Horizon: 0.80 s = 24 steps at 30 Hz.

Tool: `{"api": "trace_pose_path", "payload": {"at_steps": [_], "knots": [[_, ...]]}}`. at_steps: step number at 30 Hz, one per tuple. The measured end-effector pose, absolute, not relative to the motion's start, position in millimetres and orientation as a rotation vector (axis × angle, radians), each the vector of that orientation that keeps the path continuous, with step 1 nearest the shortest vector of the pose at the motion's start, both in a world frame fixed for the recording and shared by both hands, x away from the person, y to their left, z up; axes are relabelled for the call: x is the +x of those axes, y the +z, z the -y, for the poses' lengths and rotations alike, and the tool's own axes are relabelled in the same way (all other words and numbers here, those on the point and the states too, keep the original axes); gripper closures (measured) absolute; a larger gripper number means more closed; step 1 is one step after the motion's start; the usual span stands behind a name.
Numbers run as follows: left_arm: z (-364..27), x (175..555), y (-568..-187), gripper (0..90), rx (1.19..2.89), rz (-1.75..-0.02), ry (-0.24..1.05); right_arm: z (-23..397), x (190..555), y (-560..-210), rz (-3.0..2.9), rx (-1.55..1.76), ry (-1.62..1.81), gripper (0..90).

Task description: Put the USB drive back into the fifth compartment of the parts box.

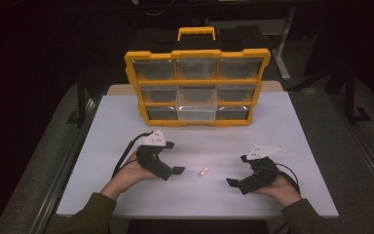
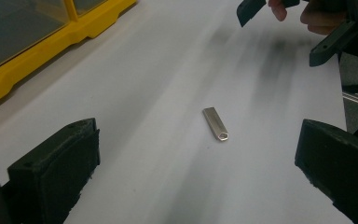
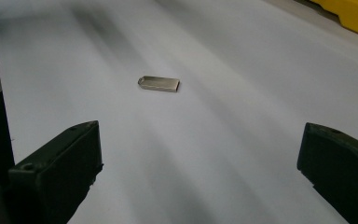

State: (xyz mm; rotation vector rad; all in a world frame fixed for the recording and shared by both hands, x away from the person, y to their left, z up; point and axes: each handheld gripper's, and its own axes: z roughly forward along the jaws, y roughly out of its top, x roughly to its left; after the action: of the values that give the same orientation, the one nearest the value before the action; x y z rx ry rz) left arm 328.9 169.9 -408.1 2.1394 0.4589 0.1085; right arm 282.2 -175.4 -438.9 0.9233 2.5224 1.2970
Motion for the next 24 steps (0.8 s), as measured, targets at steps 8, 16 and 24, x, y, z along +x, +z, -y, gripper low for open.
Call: {"api": "trace_pose_path", "payload": {"at_steps": [8,16,24], "knots": [[-164,331,-407,0.0,2.143,-0.445,0.098,175,282,-439,-2.522,0.922,1.301,0.0],[-157,331,-405,0.0,2.144,-0.430,0.088,176,282,-439,-2.522,0.923,1.302,0.0],[-149,332,-405,0.0,2.143,-0.423,0.081,175,282,-439,-2.521,0.923,1.302,0.0]]}}
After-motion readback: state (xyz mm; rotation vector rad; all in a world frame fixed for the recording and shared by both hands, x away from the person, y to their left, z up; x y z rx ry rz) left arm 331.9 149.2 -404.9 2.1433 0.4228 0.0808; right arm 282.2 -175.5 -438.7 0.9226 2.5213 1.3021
